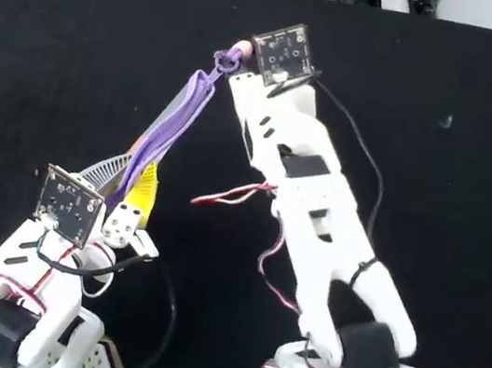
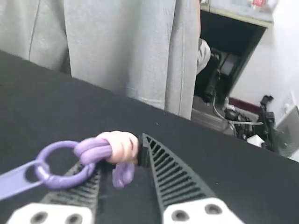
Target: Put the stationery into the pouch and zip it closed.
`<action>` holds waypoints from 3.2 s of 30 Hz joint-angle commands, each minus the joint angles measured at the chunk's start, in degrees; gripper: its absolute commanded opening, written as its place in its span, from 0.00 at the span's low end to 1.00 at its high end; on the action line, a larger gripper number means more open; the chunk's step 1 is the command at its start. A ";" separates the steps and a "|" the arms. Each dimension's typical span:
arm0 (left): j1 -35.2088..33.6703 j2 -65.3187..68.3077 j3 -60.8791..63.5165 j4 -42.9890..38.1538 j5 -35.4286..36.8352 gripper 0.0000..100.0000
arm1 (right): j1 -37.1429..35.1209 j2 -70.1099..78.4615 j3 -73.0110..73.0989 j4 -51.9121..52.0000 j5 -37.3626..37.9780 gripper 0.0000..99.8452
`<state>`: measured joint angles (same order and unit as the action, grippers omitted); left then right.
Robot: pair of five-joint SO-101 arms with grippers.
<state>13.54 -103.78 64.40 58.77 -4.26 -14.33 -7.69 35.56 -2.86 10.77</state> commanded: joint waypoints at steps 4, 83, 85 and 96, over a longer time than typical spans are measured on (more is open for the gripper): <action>0.31 -0.97 -4.18 0.97 0.97 0.03 | 12.75 9.54 -9.27 -1.93 0.35 0.01; -12.88 -0.70 6.46 -19.08 10.37 0.34 | 16.26 6.73 3.47 -10.90 -6.95 0.01; -14.20 -0.70 6.46 -18.99 10.37 0.34 | 16.26 6.73 3.47 -10.90 -6.95 0.01; -18.07 -0.79 6.02 -10.29 9.93 0.32 | 16.62 5.23 4.00 -11.16 -6.86 0.01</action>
<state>-2.90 -104.57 73.63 45.93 5.41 1.76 -0.57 39.78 -12.70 4.00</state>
